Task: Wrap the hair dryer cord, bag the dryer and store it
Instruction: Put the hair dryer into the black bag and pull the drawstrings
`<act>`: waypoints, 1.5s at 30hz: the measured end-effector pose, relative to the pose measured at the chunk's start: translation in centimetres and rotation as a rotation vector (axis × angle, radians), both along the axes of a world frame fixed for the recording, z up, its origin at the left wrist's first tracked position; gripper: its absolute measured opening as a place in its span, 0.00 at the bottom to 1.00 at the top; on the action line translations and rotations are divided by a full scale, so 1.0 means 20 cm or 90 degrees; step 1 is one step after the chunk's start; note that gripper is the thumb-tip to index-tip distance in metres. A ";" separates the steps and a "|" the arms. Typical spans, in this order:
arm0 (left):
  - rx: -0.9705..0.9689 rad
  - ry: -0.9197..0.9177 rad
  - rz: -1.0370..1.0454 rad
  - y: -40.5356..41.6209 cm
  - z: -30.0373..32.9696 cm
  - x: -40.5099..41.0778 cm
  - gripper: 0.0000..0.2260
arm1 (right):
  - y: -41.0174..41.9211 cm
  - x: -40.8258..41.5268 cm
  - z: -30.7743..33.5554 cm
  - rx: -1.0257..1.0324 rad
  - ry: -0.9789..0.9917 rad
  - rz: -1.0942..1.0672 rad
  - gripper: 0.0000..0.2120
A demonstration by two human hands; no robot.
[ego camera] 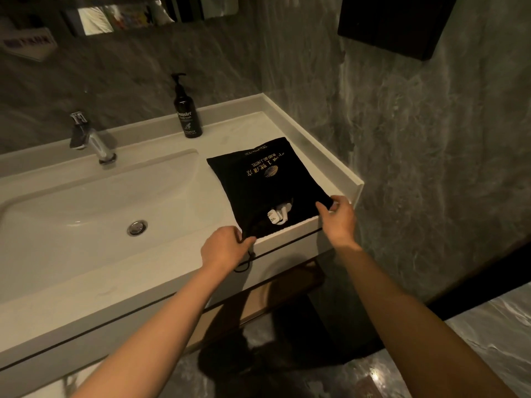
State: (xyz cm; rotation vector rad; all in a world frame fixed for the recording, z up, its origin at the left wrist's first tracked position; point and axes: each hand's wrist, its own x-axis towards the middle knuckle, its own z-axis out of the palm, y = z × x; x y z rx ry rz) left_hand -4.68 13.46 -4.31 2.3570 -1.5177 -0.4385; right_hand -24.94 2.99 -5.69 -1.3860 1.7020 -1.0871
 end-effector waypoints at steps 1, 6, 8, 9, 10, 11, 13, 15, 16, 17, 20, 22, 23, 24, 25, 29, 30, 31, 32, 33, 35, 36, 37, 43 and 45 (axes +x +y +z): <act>0.002 0.034 -0.013 0.00 -0.01 0.00 0.15 | -0.01 0.00 -0.01 0.001 0.005 0.004 0.14; -0.144 0.527 0.016 -0.05 0.09 0.02 0.10 | -0.05 0.02 0.02 0.012 -0.104 -0.001 0.07; -0.164 0.577 0.013 -0.09 0.15 0.05 0.12 | -0.06 0.04 0.09 0.004 -0.184 0.018 0.05; -0.178 0.597 0.006 -0.10 0.18 0.06 0.13 | -0.07 0.05 0.12 -0.009 -0.196 0.026 0.05; -0.197 0.629 0.000 -0.12 0.22 0.06 0.12 | -0.07 0.06 0.17 -0.026 -0.205 0.034 0.05; -0.220 0.665 -0.002 -0.14 0.25 0.06 0.09 | -0.08 0.06 0.22 -0.046 -0.217 0.039 0.05; -0.278 0.725 0.000 -0.18 0.32 0.06 0.05 | -0.10 0.07 0.30 -0.084 -0.242 0.044 0.04; -0.323 0.741 -0.008 -0.20 0.40 0.08 0.06 | -0.13 0.07 0.37 -0.101 -0.258 0.051 0.04; -0.341 0.747 -0.010 -0.21 0.43 0.09 0.06 | -0.15 0.06 0.40 -0.109 -0.267 0.054 0.04; -0.358 0.757 -0.009 -0.22 0.46 0.10 0.06 | -0.16 0.06 0.43 -0.118 -0.274 0.057 0.03; -0.409 0.827 -0.011 -0.27 0.57 0.15 0.07 | -0.23 0.06 0.56 -0.144 -0.279 0.063 0.04; -0.417 0.851 -0.004 -0.31 0.64 0.20 0.06 | -0.28 0.08 0.64 -0.147 -0.276 0.073 0.05; -0.413 0.853 0.005 -0.34 0.68 0.22 0.06 | -0.30 0.09 0.68 -0.147 -0.275 0.076 0.07; -0.410 0.849 0.010 -0.36 0.71 0.24 0.05 | -0.33 0.10 0.72 -0.148 -0.273 0.077 0.09; -0.409 0.839 0.012 -0.39 0.74 0.26 0.06 | -0.35 0.11 0.76 -0.148 -0.270 0.078 0.10; -0.414 0.793 0.025 -0.47 0.88 0.32 0.12 | -0.43 0.16 0.89 -0.153 -0.259 0.076 0.09; -0.420 0.781 0.030 -0.49 0.91 0.34 0.13 | -0.45 0.17 0.91 -0.150 -0.263 0.075 0.10; -0.424 0.771 0.031 -0.51 0.94 0.36 0.14 | -0.47 0.19 0.93 -0.146 -0.266 0.078 0.10; -0.423 0.753 0.025 -0.53 0.95 0.39 0.14 | -0.48 0.21 0.94 -0.143 -0.260 0.082 0.10; -0.417 0.718 0.017 -0.55 0.96 0.42 0.14 | -0.49 0.22 0.95 -0.140 -0.248 0.089 0.09; -0.393 0.615 0.007 -0.58 0.97 0.48 0.15 | -0.51 0.24 0.95 -0.128 -0.219 0.114 0.08; -0.388 0.564 0.002 -0.60 0.98 0.51 0.16 | -0.52 0.25 0.94 -0.128 -0.206 0.126 0.09; -0.392 0.530 -0.005 -0.61 0.99 0.54 0.17 | -0.53 0.26 0.94 -0.137 -0.195 0.131 0.10; -0.415 0.548 -0.128 -0.71 1.13 0.57 0.16 | -0.48 0.39 0.94 -0.154 -0.293 0.197 0.10; -0.395 0.534 -0.184 -0.73 1.16 0.53 0.16 | -0.44 0.46 0.94 -0.113 -0.304 0.297 0.21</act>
